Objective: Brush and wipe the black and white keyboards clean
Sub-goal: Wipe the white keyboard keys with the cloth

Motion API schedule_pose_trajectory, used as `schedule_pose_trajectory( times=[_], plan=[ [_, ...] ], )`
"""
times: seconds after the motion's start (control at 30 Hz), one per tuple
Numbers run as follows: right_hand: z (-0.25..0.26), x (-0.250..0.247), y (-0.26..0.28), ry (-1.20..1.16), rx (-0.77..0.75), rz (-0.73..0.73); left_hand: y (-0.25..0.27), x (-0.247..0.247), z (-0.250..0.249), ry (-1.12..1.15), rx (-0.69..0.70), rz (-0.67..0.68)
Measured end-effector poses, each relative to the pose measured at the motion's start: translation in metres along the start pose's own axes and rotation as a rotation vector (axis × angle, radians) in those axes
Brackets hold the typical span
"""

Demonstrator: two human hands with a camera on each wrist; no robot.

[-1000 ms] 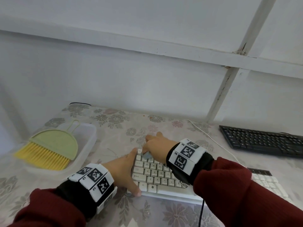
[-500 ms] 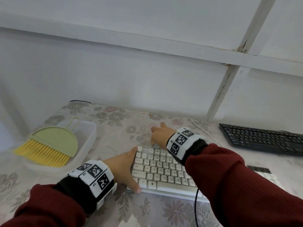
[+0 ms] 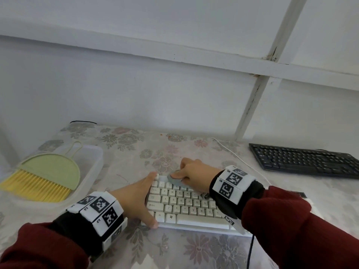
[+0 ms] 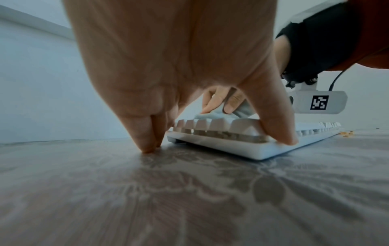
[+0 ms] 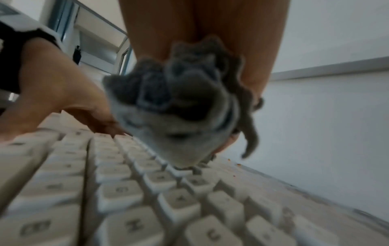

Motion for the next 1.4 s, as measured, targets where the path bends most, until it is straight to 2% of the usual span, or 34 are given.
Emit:
schedule_pose_trajectory(
  times=[0.2,0.37,0.63,0.83,1.0,1.1,1.3,1.4],
  plan=[
    [-0.033,0.012,0.010,0.090,0.087,0.007,0.001,0.000,0.001,-0.001,-0.018,0.001],
    [-0.054,0.004,0.026,0.051,0.161,0.020,0.002,0.000,0.000,-0.007,-0.012,0.006],
    [-0.031,-0.001,0.032,0.181,0.056,0.078,0.003,0.001,-0.002,-0.015,-0.016,0.018],
    [-0.027,0.000,0.018,0.314,0.109,0.162,0.001,0.001,0.000,-0.011,-0.021,0.017],
    [-0.041,0.004,0.013,0.258,0.155,0.156,0.001,0.001,0.000,-0.008,-0.019,0.014],
    [-0.061,0.001,0.014,0.153,0.215,0.098,0.001,0.001,0.001,0.000,-0.016,0.017],
    [-0.059,0.009,0.037,-0.026,0.135,0.067,-0.001,0.000,0.002,-0.004,-0.022,0.011],
    [-0.067,0.020,0.043,-0.043,0.142,0.031,-0.001,0.001,0.003,-0.003,-0.022,0.012]
  ],
)
Point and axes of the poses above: each hand's wrist, its own y-axis away from the middle knuckle, its own x-axis out of the palm, z = x × y, the point moved 6 cm from there along -y, towards the middle knuckle, and after that the axes turned 14 degrees about y, right-handed, at the moved point
